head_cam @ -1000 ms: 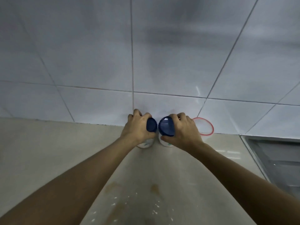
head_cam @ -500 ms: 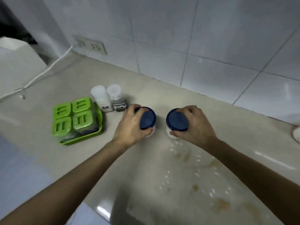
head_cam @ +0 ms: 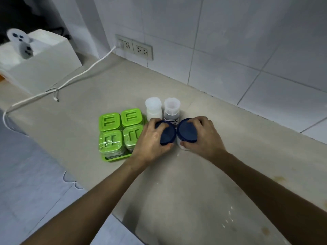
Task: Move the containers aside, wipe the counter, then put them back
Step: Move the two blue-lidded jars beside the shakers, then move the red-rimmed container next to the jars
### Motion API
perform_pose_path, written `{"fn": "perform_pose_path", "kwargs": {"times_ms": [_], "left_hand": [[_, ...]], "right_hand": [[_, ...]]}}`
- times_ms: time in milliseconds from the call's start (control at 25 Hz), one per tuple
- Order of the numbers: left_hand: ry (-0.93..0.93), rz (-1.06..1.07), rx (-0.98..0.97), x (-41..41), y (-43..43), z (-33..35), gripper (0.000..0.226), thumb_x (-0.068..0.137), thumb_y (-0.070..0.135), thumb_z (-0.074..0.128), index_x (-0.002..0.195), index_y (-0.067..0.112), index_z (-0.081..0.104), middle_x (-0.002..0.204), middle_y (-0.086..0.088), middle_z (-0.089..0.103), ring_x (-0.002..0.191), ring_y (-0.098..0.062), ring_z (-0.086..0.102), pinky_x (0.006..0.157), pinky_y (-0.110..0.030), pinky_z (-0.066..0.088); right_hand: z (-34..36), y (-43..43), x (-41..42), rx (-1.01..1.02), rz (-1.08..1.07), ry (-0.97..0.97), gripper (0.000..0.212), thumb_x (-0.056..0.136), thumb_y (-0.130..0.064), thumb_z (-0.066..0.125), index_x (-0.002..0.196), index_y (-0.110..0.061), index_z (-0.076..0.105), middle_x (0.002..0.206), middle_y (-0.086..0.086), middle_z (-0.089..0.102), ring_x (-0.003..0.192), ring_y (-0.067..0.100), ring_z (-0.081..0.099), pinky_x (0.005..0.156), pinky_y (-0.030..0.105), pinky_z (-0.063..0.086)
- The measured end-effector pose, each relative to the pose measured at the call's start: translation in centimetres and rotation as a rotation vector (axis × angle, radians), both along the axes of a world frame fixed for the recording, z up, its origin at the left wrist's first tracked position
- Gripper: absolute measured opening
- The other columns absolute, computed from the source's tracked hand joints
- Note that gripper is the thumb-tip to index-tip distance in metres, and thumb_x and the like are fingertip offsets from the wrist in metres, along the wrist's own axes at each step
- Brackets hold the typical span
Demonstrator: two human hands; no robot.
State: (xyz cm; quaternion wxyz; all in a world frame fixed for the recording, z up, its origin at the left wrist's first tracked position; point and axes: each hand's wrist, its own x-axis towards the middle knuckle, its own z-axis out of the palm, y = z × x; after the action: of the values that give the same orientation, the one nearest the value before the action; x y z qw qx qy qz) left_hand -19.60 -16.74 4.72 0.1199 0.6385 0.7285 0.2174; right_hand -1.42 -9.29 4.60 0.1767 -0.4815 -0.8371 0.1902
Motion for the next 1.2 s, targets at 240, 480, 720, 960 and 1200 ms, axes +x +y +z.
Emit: {"fn": "perform_pose_path", "kwargs": {"times_ms": [240,480,720,960,1200], "left_hand": [[-0.019,0.028,0.036,-0.2,0.2,-1.4,0.062,0.074,0.04,0.071,0.13,0.02,0.053,0.137,-0.01,0.041,0.123,-0.029,0.04,0.104,-0.033,0.035],[0.001,0.066,0.229,0.7,-1.3,-1.1,0.047,0.081,0.035,0.065,0.121,0.011,0.056,0.137,-0.014,0.043,0.128,-0.026,0.037,0.108,-0.034,0.032],[-0.301,-0.07,0.231,14.4,-7.9,-3.3,0.032,0.085,0.025,0.048,0.115,0.016,0.054,0.141,-0.005,0.043,0.136,-0.019,0.033,0.115,-0.023,0.023],[-0.142,-0.51,0.088,31.2,-4.0,-4.8,0.027,0.085,0.033,0.05,0.11,0.023,0.053,0.132,0.0,0.047,0.128,-0.016,0.042,0.106,-0.025,0.031],[0.162,-0.741,0.031,44.0,6.5,-4.5,0.041,0.084,0.041,0.042,0.113,0.016,0.059,0.126,-0.008,0.059,0.118,-0.024,0.055,0.098,-0.03,0.046]], "right_hand": [[-0.4,0.2,-0.7,0.0,-0.029,-0.007,0.069,0.065,-0.038,0.08,0.125,-0.016,0.053,0.13,0.009,0.05,0.117,0.027,0.047,0.094,0.039,0.047],[-1.0,-0.1,0.6,0.051,0.079,-0.074,0.079,0.074,-0.051,0.071,0.14,-0.019,0.041,0.149,0.014,0.036,0.134,0.03,0.037,0.108,0.041,0.037],[-2.3,-5.8,15.8,-0.02,-0.362,0.096,0.056,0.087,-0.044,0.06,0.132,-0.013,0.049,0.141,0.01,0.047,0.129,0.025,0.045,0.106,0.039,0.04],[-2.3,-9.6,38.1,0.033,-0.565,-0.133,0.049,0.083,-0.034,0.069,0.121,-0.008,0.057,0.129,0.013,0.056,0.116,0.032,0.056,0.095,0.042,0.047],[-0.1,-1.6,51.2,0.133,-0.826,-0.109,0.072,0.076,-0.039,0.075,0.133,-0.009,0.044,0.139,0.019,0.045,0.123,0.035,0.046,0.098,0.045,0.043]]}}
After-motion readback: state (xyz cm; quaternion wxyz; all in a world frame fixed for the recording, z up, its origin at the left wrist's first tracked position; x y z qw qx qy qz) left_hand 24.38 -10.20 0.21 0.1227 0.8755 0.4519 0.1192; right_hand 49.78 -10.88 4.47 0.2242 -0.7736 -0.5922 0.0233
